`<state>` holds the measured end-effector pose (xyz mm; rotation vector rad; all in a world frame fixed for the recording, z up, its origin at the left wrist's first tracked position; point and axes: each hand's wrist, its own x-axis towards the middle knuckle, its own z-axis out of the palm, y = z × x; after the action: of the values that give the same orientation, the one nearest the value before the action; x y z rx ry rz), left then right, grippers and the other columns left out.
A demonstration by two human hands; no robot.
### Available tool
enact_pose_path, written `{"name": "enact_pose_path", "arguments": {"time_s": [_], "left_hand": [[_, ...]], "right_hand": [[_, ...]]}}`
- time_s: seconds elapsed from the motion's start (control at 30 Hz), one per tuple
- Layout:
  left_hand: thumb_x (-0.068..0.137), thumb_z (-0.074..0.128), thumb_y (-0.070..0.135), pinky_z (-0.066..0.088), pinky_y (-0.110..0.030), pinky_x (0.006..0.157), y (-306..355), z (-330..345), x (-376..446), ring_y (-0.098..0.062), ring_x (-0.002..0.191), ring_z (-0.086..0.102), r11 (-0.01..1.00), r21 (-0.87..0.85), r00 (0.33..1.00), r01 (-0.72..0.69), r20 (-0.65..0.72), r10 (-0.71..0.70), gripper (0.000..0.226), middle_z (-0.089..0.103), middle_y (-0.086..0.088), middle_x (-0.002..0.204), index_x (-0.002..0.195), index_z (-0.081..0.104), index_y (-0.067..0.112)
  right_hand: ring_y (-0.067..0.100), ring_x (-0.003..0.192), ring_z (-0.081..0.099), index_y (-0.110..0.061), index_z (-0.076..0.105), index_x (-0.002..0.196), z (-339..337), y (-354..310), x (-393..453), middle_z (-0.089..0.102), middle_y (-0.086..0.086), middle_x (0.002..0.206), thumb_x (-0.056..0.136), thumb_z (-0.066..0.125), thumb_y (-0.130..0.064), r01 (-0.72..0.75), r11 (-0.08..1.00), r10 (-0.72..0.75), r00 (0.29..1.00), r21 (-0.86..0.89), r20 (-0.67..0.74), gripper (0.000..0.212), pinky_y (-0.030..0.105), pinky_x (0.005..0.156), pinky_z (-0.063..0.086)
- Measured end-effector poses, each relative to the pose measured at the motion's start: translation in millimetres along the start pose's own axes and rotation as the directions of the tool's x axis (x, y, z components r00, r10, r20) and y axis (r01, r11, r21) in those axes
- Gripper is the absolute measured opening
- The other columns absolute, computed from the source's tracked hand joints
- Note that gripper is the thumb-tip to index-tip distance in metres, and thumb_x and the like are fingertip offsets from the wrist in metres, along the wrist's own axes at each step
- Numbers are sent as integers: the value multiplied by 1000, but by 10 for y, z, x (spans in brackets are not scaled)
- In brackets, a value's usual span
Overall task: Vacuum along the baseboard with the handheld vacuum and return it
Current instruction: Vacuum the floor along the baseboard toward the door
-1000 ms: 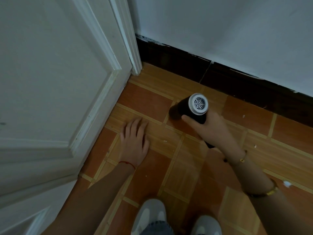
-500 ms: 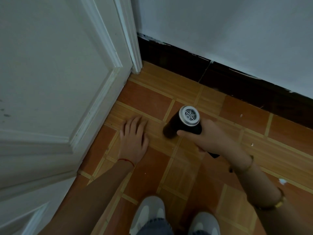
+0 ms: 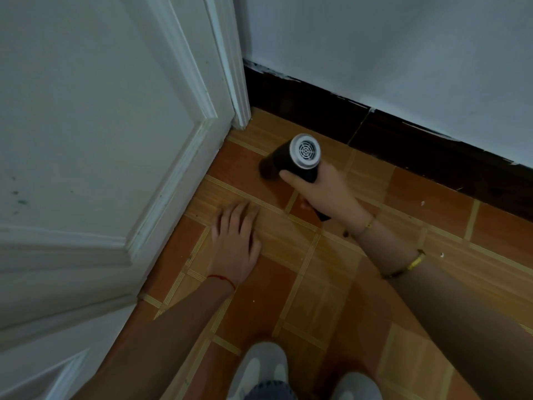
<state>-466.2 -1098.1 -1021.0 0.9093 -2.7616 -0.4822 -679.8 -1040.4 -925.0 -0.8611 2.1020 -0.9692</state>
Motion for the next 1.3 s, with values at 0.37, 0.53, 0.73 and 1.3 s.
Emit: {"name": "enact_pose_path", "arguments": {"time_s": [0.37, 0.53, 0.73, 1.3], "left_hand": [[101, 38, 27, 20, -57, 119, -10, 33, 1, -30, 141, 38, 1000, 17, 1000, 22, 19, -22, 46, 45, -11, 148, 144, 47, 13], [101, 40, 25, 21, -57, 118, -6, 21, 13, -30, 141, 38, 1000, -1, 1000, 27, 15, -27, 45, 46, -11, 147, 143, 48, 12], [99, 42, 26, 17, -56, 121, -9, 3, 22, -30, 142, 36, 1000, 11, 999, 18, 34, -19, 47, 45, -10, 147, 144, 47, 13], [97, 44, 26, 27, -61, 114, -48, 53, 5, -39, 134, 43, 997, 65, 999, -31, 7, 31, 40, 51, -18, 137, 134, 46, 10]], "right_hand": [[10, 41, 59, -19, 56, 90, 245, -244, 528, 60, -2, 58, 89, 67, -42, 50, 990, -72, 983, 134, 171, 26, 26, 47, 50], [0, 42, 57, -18, 53, 124, 418, -312, 651, 58, -12, 74, 87, 67, -46, 133, 988, -132, 991, 73, -23, 48, 14, 44, 44], [12, 40, 53, -26, 53, 81, 502, -371, 539, 58, 2, 55, 89, 69, -34, 119, 972, -191, 902, 201, 388, 18, 26, 43, 47], [16, 41, 58, -22, 58, 80, 751, -275, 347, 62, 3, 53, 87, 68, -43, 66, 969, -152, 918, 238, 365, 25, 29, 49, 49]]}}
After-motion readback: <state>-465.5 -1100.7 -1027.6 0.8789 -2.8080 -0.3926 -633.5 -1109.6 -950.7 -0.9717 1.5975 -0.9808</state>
